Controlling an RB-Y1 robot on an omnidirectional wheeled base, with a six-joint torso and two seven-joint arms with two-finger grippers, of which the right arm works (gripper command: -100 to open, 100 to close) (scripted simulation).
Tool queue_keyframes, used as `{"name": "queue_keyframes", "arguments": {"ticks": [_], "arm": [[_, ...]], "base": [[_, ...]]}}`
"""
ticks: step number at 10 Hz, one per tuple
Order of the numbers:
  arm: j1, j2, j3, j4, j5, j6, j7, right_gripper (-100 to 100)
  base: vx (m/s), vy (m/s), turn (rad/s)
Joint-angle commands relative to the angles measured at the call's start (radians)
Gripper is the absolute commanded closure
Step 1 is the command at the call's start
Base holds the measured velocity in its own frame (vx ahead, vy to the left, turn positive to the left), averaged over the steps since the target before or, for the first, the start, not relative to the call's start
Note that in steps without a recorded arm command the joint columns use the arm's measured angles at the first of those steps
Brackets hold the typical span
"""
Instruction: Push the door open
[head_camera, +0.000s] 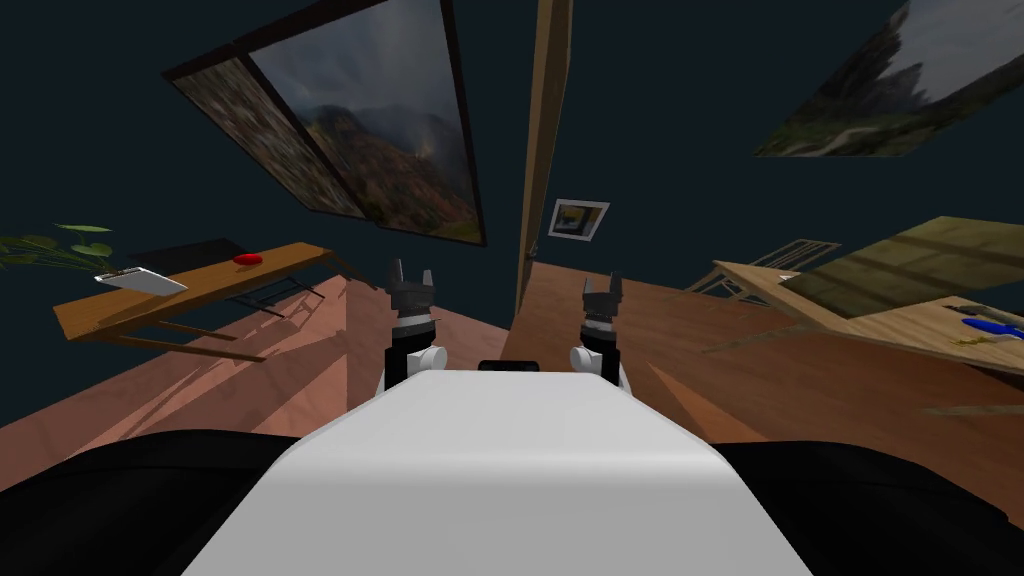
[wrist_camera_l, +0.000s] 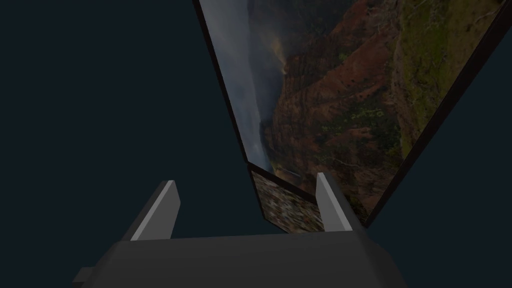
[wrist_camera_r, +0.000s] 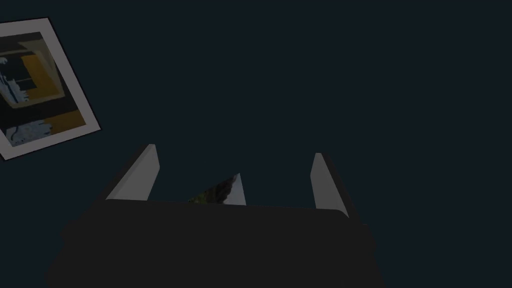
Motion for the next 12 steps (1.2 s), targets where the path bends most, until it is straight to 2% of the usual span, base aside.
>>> {"name": "queue_keyframes", "arguments": {"ticks": [1, 5, 7, 9, 12], "arm": [[-0.015, -0.005, 0.018, 0.036, -0.006, -0.004, 0.015, -100], [-0.046, -0.017, 0.049, 0.105, -0.02, -0.006, 0.04, -100], [-0.069, -0.024, 0.072, 0.157, -0.03, -0.008, 0.059, -100], [-0.081, -0.028, 0.083, 0.183, -0.036, -0.009, 0.069, -100], [-0.113, -0.034, 0.115, 0.254, -0.05, -0.011, 0.095, -100]], "base": [[0.145, -0.16, 0.186], [0.103, -0.15, 0.187], [0.113, -0.201, 0.227], [0.083, -0.15, 0.13], [0.089, -0.167, 0.21]]}}
